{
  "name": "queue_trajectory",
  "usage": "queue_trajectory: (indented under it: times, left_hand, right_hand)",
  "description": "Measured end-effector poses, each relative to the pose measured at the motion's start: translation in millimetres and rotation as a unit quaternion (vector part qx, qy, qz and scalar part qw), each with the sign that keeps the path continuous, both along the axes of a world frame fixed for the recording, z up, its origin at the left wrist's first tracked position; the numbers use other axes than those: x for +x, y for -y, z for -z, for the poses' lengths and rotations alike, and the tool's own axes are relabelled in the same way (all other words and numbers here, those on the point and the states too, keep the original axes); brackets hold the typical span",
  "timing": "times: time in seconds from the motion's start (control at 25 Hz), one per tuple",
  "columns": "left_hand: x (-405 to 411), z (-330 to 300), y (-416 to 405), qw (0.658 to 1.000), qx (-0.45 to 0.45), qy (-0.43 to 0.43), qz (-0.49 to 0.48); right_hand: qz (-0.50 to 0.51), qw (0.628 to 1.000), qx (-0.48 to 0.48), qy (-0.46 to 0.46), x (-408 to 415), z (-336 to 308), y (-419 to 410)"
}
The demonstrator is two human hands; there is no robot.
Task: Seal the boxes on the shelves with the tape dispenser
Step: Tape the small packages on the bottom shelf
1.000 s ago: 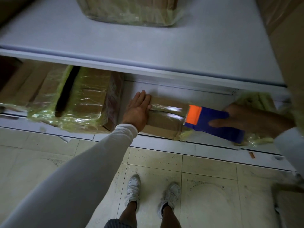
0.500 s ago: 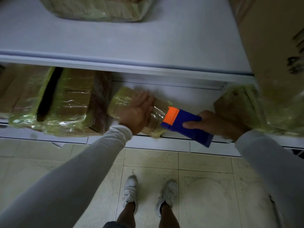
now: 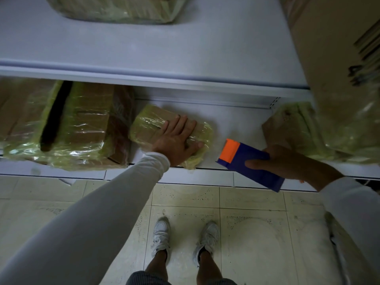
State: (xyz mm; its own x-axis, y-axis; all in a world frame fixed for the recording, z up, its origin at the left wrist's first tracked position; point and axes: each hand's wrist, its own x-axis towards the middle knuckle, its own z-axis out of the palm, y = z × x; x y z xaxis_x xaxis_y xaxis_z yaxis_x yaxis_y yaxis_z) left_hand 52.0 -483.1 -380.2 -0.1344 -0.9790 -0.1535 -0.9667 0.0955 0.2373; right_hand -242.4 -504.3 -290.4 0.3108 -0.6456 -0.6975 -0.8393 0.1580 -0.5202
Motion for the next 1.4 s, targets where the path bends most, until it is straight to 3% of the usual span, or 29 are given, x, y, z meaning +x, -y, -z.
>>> queue_trajectory:
  times: [0.12,0.24,0.36,0.64,0.76,0.88,1.12,1.28,1.4]
  left_hand:
    - [-6.0,0.3,-1.4,1.0,-0.001,0.003,-0.001]
    - [-6.0,0.5,-1.9,1.0,-0.01,0.001,-0.003]
    - [-12.7,-3.4,-1.7,1.0,-0.026,0.002,-0.012]
    - [-67.9,-8.1,7.3,0.992,-0.015,0.073,-0.101]
    - [-45.7,-4.0,9.9,0.998,-0.049,0.033,0.015]
    - [-12.9,-6.2,12.2,0.985,-0.017,0.024,0.169]
    - [-2.1,-7.1,7.3,0.967,-0.036,0.071,0.242]
    - [10.1,-16.2,-9.2,0.981,-0.025,-0.004,0.191]
    - [16.2,-31.2,-25.3,0.979,-0.05,-0.156,0.121]
  right_hand:
    - [-0.024,0.995,-0.082,-0.06,25.4,24.6,-2.7]
    - [-0.084,0.966,-0.185,-0.16,47.4,50.5,-11.6]
    - [-0.067,0.961,-0.174,-0.206,33.0,65.6,-34.0]
    - [0.028,0.976,-0.165,-0.138,15.4,58.8,-52.2]
    - [0.049,0.977,-0.176,-0.114,10.5,52.7,-52.3]
    - [0.043,0.981,-0.172,-0.074,5.9,47.7,-57.4]
    - [0.024,0.985,-0.169,0.012,9.8,30.1,-64.3]
    - [-0.001,0.983,-0.178,0.036,17.9,16.1,-65.4]
    - [-0.032,0.981,-0.19,0.027,32.6,6.6,-61.7]
